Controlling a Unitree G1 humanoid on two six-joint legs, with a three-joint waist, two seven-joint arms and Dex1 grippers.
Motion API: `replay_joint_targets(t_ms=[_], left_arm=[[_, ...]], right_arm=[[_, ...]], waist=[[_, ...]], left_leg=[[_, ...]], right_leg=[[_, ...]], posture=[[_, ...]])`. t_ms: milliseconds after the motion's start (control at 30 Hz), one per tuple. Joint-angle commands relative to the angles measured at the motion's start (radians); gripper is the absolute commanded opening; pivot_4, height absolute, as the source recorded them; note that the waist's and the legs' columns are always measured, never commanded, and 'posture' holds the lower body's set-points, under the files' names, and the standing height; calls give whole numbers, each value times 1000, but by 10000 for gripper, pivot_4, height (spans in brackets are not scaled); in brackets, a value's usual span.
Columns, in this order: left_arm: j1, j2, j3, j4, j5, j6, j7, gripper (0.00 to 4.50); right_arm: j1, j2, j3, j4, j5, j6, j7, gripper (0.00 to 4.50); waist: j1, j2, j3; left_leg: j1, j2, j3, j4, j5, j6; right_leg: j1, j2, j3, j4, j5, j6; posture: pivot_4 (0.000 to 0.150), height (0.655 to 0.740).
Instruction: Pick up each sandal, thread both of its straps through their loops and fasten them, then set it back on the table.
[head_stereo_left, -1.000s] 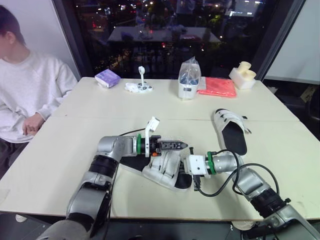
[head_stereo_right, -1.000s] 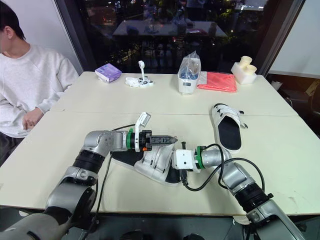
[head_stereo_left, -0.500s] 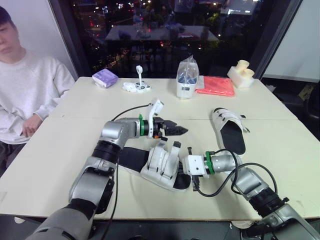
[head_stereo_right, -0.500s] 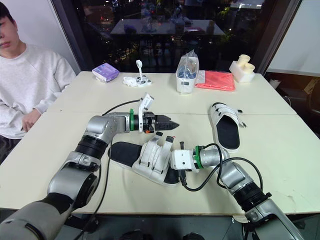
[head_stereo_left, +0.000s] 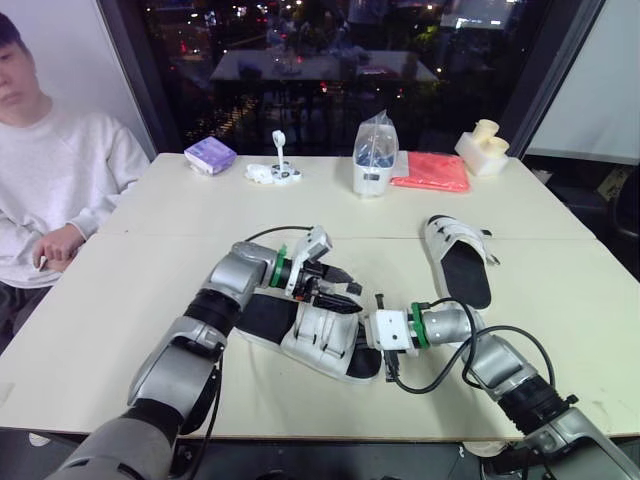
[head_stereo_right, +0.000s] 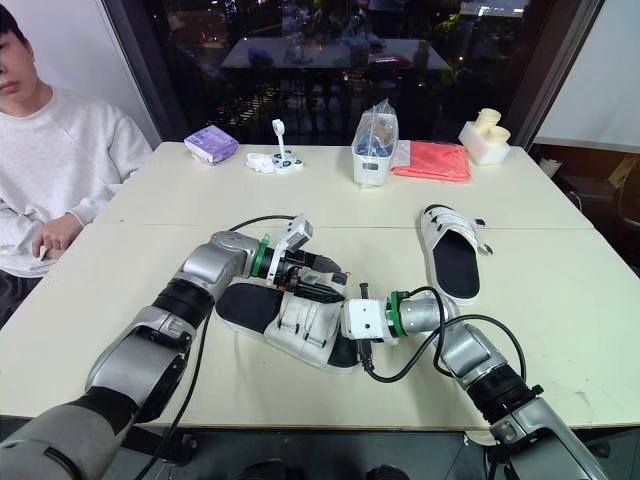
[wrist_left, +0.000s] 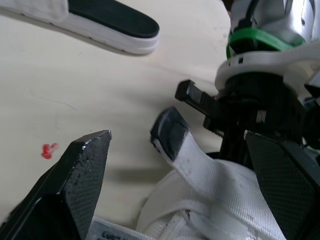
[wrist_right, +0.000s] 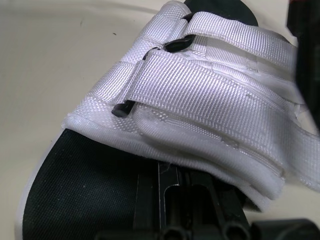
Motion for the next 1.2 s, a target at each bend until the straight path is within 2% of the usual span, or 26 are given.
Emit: replay_joint_targets(t_ms=[33, 67, 100, 200, 233, 467, 800, 1200], left_arm=[[-39, -8, 28, 10, 3, -23, 0, 26813], [-43, -12, 33, 17, 1, -20, 1, 20268], [-47, -14, 37, 21, -1, -18, 0, 17374], [-54, -16, 52, 24, -9, -6, -4, 2121], [-56, -17, 60, 24, -14, -1, -6, 944], [-74, -13, 115, 40, -48, 37, -13, 944], [-107, 2, 222, 12, -181, 231, -99, 944], [-63, -28, 194, 157, -60, -8, 33, 944]], right_arm=[[32, -16, 27, 71, -77, 41, -5, 0], [32, -15, 27, 72, -78, 40, -6, 0], [31, -15, 27, 74, -78, 40, -7, 0], [31, -13, 28, 77, -79, 39, -9, 0], [30, -13, 28, 77, -79, 40, -9, 0], [29, -11, 31, 80, -82, 40, -15, 0], [31, -16, 28, 75, -80, 43, -15, 0], [36, -20, 21, 67, -76, 47, -9, 0]], waist=[[0, 0, 0], [0, 0, 0], [0, 0, 0], [0, 0, 0], [0, 0, 0], [0, 0, 0], [2, -2, 1], [3, -2, 1]], left_leg=[[0, 0, 0, 0, 0, 0], [0, 0, 0, 0, 0, 1], [0, 0, 0, 0, 0, 1], [0, 0, 0, 0, -1, 1], [0, 0, 0, 1, -1, 1], [0, 0, 0, 2, 0, 1], [-1, 0, 1, 2, 0, 2], [-1, 0, 1, 2, 0, 1]], right_leg=[[0, 0, 0, 0, 0, 0], [0, 0, 0, 0, 0, 0], [0, 0, 0, 0, 0, 0], [0, 0, 0, 1, 0, 0], [-1, -1, 0, 2, 0, 0], [-2, -2, 0, 7, 0, 0], [-3, -1, 0, 8, 0, 0], [-3, -1, 0, 8, 0, 0]], posture=[[1500, 7400], [1500, 7400], [1500, 7400], [1500, 7400], [1500, 7400], [1500, 7400], [1500, 7400], [1500, 7400]])
